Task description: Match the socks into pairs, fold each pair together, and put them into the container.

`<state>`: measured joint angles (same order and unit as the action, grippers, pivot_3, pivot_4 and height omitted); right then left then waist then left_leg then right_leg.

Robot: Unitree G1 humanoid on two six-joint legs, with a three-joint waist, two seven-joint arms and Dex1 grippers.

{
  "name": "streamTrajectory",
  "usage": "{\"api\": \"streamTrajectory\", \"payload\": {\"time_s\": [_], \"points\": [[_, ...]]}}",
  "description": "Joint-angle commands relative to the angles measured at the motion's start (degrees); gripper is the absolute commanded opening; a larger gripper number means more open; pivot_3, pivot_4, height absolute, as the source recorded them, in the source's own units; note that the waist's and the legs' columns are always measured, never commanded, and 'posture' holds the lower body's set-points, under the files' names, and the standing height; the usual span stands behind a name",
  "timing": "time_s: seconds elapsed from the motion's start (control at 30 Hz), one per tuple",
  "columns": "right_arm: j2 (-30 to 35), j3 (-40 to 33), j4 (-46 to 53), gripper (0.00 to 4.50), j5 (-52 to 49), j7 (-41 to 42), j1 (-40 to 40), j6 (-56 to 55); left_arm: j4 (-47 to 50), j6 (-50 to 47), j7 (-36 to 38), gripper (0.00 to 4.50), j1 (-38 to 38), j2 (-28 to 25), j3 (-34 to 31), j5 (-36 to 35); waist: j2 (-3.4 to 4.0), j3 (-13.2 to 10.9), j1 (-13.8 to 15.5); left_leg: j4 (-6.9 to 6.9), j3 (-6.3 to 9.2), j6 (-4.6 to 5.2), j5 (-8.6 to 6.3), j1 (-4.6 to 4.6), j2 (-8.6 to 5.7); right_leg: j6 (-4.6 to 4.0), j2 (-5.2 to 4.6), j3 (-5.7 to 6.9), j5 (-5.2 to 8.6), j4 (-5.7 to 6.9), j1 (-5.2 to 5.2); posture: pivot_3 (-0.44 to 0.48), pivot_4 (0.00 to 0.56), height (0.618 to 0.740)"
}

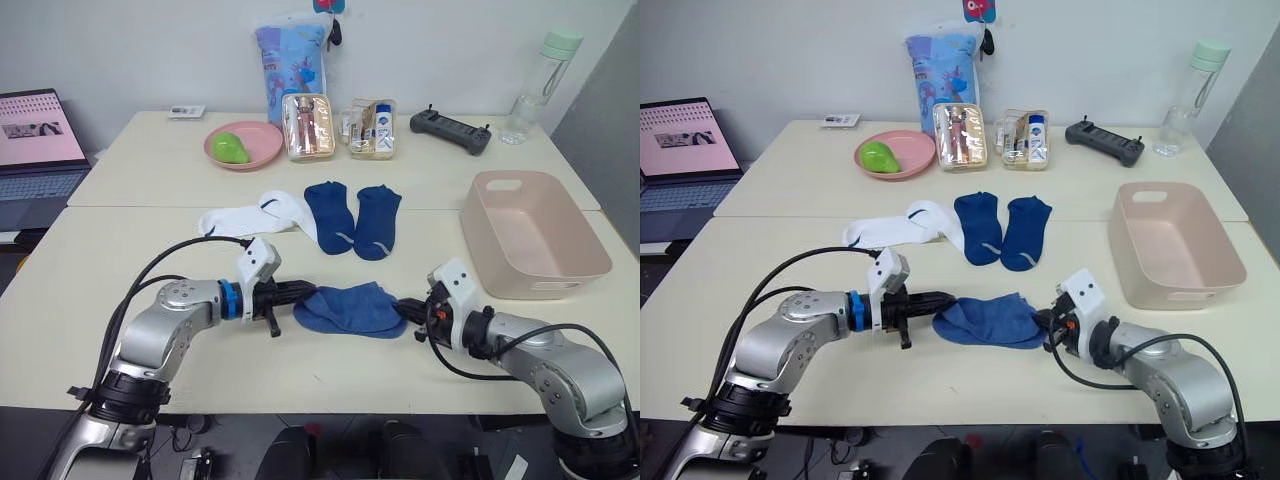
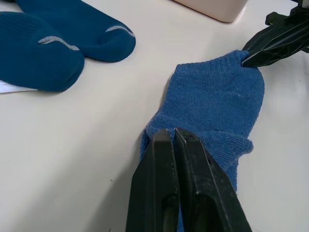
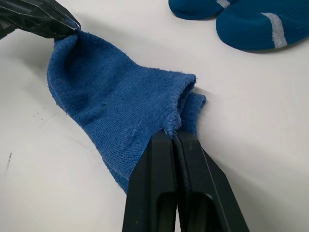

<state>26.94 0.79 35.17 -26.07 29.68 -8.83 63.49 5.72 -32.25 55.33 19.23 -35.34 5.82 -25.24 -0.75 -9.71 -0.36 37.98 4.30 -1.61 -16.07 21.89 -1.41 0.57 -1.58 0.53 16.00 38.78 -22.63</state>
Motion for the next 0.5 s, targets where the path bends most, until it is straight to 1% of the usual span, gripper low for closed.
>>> {"api": "streamTrajectory", "payload": {"time_s": [0.03,0.33,0.5], "points": [[0.2,-1.0,2.0,0.03,-2.0,0.1,0.3,-0.5,1.5,0.6,-0.6,0.00,0.6,0.6,-1.2,-0.3,0.00,0.0,0.0,0.00,0.00,0.00,0.00,0.00,0.00,0.00,0.00,0.00,0.00,0.00,0.00,0.000,0.150,0.740],[-0.3,-3.7,1.0,0.03,-5.2,-0.7,-0.9,0.2,3.4,-1.9,0.3,0.00,2.1,-1.0,-2.7,-2.3,-0.01,0.0,-0.1,0.00,-0.01,0.00,0.00,0.00,0.00,0.01,0.01,-0.01,0.00,0.02,0.00,0.000,0.150,0.740],[0.2,-3.9,1.4,0.03,-6.3,-0.8,-0.9,0.3,3.6,-1.7,1.2,0.00,1.8,-1.0,-2.5,-2.5,-0.01,0.0,-0.1,0.00,0.00,0.00,0.00,-0.01,0.01,0.01,0.02,-0.01,0.00,0.02,0.00,0.000,0.150,0.740]]}}
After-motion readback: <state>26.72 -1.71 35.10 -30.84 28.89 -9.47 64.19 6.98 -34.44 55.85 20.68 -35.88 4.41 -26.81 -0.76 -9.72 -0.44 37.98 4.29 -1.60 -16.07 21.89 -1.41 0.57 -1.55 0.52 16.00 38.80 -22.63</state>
